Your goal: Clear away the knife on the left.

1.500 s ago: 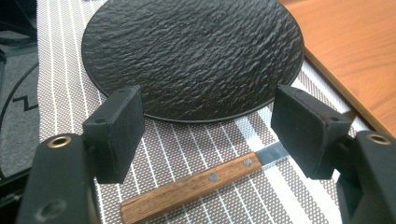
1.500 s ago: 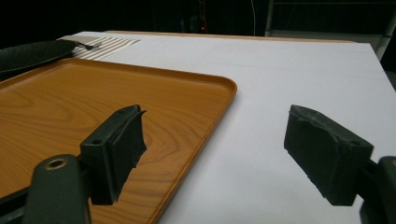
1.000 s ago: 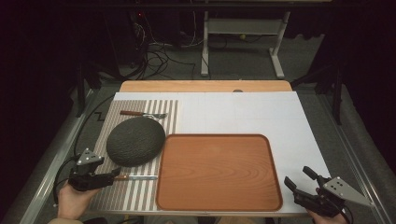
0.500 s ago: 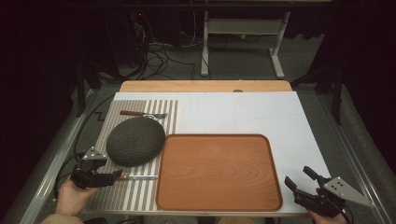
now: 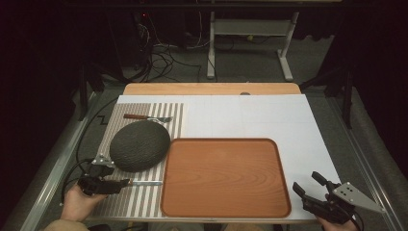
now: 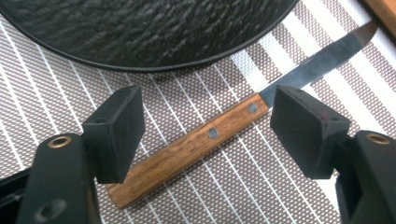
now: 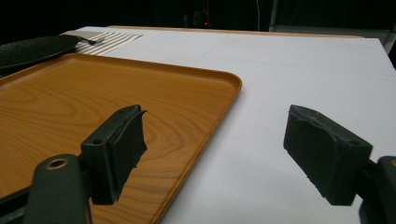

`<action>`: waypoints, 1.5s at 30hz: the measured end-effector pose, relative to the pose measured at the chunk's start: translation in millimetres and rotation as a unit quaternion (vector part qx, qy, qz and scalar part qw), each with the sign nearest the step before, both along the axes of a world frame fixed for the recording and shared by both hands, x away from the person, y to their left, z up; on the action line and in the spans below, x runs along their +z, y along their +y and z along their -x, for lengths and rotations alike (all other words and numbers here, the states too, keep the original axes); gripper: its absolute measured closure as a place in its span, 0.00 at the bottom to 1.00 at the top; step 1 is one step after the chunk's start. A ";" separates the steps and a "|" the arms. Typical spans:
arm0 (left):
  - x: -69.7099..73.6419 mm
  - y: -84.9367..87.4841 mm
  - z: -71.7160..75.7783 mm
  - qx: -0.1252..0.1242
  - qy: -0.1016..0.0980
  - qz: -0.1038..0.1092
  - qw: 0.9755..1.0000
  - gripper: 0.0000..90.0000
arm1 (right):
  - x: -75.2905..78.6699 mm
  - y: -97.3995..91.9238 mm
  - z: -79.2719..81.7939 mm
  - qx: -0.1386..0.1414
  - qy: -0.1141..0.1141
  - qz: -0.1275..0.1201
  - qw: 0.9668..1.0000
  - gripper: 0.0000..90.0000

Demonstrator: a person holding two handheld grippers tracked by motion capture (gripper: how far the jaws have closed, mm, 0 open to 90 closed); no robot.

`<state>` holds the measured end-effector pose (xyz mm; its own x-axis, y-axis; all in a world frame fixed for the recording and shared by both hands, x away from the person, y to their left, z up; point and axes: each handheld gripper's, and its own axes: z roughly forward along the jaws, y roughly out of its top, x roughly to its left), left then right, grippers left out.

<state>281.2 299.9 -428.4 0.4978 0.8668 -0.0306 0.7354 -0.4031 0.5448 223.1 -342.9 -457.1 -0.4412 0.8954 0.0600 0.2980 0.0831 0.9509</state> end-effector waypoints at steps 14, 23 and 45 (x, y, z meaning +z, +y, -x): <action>-13.0 -3.8 -5.2 -0.017 0.040 -0.005 0.999 0.27 | -0.2 0.5 -0.3 0.003 0.004 0.001 1.000 0.24; -18.9 -6.5 -7.4 -0.025 0.059 -0.019 0.998 0.27 | -0.5 1.5 -0.6 0.005 0.005 0.004 1.000 0.24; -24.4 -11.8 -9.0 -0.053 0.085 -0.048 0.994 0.36 | -0.9 2.2 -1.0 0.008 0.007 0.008 1.000 0.26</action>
